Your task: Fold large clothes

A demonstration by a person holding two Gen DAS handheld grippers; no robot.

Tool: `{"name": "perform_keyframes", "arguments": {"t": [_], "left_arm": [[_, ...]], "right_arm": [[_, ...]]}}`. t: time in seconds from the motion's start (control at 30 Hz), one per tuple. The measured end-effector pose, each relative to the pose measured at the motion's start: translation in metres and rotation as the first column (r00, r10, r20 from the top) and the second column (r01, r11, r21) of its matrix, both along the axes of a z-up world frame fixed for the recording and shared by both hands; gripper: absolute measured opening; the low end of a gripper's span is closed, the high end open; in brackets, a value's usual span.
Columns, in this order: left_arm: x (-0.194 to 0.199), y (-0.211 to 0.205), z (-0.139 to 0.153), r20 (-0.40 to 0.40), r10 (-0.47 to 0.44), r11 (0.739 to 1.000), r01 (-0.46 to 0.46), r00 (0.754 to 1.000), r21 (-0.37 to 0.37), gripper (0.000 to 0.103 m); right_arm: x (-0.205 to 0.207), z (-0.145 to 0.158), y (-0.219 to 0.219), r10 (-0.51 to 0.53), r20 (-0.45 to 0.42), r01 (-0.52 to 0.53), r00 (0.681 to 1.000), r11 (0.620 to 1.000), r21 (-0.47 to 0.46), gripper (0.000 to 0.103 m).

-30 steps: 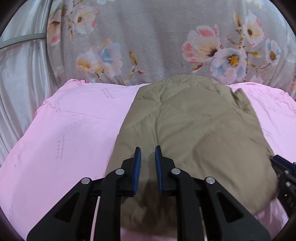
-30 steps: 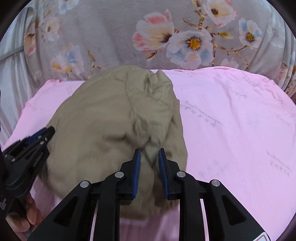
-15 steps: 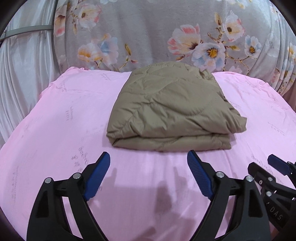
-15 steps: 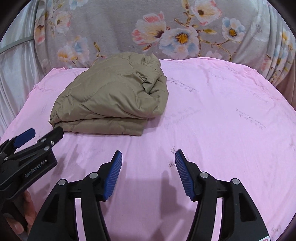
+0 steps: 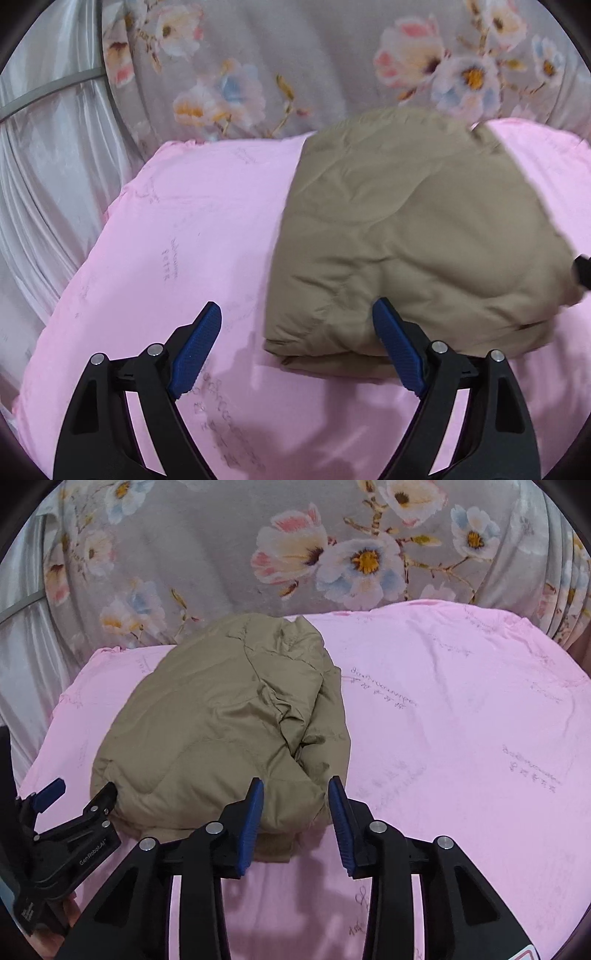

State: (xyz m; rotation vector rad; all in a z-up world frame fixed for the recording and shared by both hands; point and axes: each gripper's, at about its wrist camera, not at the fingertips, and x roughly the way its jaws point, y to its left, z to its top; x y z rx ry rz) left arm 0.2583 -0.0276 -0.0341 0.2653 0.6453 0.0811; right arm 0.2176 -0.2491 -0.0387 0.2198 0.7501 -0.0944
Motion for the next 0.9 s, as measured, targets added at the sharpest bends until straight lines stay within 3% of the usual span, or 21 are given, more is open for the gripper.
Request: {"name": "perform_keyframes", "arguments": {"t": [0.13, 0.3, 0.37, 0.43, 0.5, 0.7, 0.9], "left_arm": [[0.016, 0.02, -0.006, -0.017, 0.022, 0.999, -0.023, 1.0, -0.043, 0.094], [0.015, 0.023, -0.004, -0.037, 0.031, 0.996, -0.034, 0.999, -0.088, 0.091], [0.002, 0.023, -0.006, -0.048, 0.01, 0.994, -0.016, 0.999, -0.111, 0.092], [-0.014, 0.024, -0.009, -0.059, 0.002, 0.991, -0.009, 0.998, -0.132, 0.092], [-0.032, 0.023, -0.008, -0.056, -0.014, 0.986, 0.004, 0.998, -0.164, 0.098], [-0.079, 0.007, -0.016, -0.082, -0.075, 0.985, 0.061, 0.994, -0.161, 0.098], [-0.111, 0.0, -0.02, -0.094, -0.077, 0.988, 0.063, 0.993, -0.144, 0.098]], "right_arm": [[0.017, -0.024, 0.0, 0.024, -0.04, -0.023, 0.999, 0.999, 0.045, 0.035], [-0.004, -0.016, 0.012, 0.003, -0.019, -0.004, 1.0, 0.999, -0.052, 0.042], [-0.026, -0.013, 0.015, -0.006, 0.014, 0.007, 1.0, 0.995, -0.097, 0.052], [-0.05, -0.013, 0.021, -0.002, 0.042, 0.008, 0.999, 0.992, -0.129, 0.08], [-0.067, -0.014, 0.026, 0.005, 0.046, 0.003, 0.999, 0.987, -0.162, 0.086], [-0.103, -0.026, 0.042, 0.015, -0.044, -0.025, 0.999, 0.973, -0.229, 0.088], [-0.123, -0.035, 0.053, -0.024, -0.101, -0.004, 0.995, 0.963, -0.269, 0.088]]}}
